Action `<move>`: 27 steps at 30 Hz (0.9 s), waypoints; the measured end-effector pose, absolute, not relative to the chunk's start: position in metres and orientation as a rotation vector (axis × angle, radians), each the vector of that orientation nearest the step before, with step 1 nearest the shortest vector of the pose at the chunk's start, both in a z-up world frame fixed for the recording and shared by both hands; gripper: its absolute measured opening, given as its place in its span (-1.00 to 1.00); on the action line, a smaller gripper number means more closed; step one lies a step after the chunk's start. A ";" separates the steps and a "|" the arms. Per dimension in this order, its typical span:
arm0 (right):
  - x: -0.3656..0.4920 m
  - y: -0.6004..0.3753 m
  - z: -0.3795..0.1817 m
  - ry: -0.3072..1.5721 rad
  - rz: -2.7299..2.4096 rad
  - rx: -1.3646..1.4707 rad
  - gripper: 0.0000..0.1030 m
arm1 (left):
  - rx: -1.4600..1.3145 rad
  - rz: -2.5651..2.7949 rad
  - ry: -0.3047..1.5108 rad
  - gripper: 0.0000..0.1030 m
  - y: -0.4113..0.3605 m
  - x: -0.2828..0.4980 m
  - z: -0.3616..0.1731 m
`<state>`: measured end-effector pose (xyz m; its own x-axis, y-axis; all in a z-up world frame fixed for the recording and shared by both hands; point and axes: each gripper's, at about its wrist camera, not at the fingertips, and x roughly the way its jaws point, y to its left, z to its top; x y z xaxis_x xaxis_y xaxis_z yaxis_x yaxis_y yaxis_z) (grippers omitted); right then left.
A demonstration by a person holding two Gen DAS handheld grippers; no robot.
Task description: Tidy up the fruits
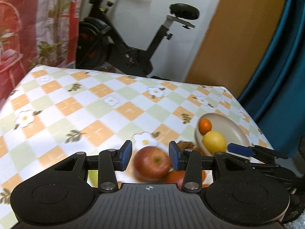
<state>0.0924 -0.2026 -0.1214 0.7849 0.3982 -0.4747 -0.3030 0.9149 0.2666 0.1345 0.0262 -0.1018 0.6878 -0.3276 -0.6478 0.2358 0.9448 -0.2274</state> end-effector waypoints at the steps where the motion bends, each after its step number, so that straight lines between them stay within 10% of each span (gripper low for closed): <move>1: 0.090 -0.199 -0.121 0.553 0.388 0.176 0.10 | -0.132 -0.306 0.748 -0.14 0.031 0.133 -0.103; 8: 0.073 -0.172 -0.125 0.574 0.447 0.128 -0.01 | -0.151 -0.276 0.770 -0.17 0.054 0.118 -0.115; 15: 0.061 -0.155 -0.141 0.632 0.512 0.061 -0.71 | -0.154 -0.273 0.769 -0.29 0.053 0.101 -0.129; 27: 0.052 -0.128 -0.160 0.685 0.559 -0.058 -0.71 | -0.174 -0.260 0.742 -0.29 0.042 0.078 -0.148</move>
